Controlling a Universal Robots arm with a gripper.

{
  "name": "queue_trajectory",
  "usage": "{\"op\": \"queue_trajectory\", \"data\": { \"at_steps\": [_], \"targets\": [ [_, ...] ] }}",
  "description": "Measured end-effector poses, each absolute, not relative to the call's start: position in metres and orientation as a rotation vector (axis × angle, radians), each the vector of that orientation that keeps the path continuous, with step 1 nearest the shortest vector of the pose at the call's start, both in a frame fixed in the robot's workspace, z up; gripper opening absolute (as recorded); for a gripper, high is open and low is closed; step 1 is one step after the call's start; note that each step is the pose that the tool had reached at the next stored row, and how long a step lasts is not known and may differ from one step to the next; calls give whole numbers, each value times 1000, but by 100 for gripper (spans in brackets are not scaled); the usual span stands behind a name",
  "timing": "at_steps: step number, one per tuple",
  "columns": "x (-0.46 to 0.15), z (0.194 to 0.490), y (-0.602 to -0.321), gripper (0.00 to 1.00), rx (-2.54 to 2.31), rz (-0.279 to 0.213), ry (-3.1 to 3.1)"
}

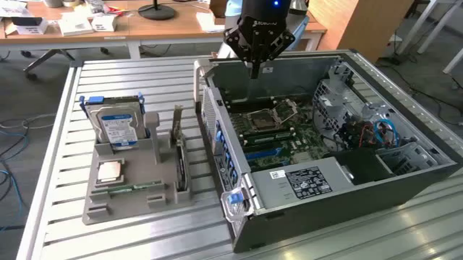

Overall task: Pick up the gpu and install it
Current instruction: 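Reach for the gpu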

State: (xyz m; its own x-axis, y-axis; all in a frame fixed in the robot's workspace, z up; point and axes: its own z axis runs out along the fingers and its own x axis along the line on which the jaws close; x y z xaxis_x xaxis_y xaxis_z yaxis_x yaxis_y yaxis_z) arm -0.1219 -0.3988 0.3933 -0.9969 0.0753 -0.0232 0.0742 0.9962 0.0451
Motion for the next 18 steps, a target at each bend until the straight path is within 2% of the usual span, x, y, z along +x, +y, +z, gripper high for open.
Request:
{"op": "queue_trajectory", "data": {
  "at_steps": [18],
  "targets": [
    [-136,392,-398,11,116,69,3113]
  ]
}}
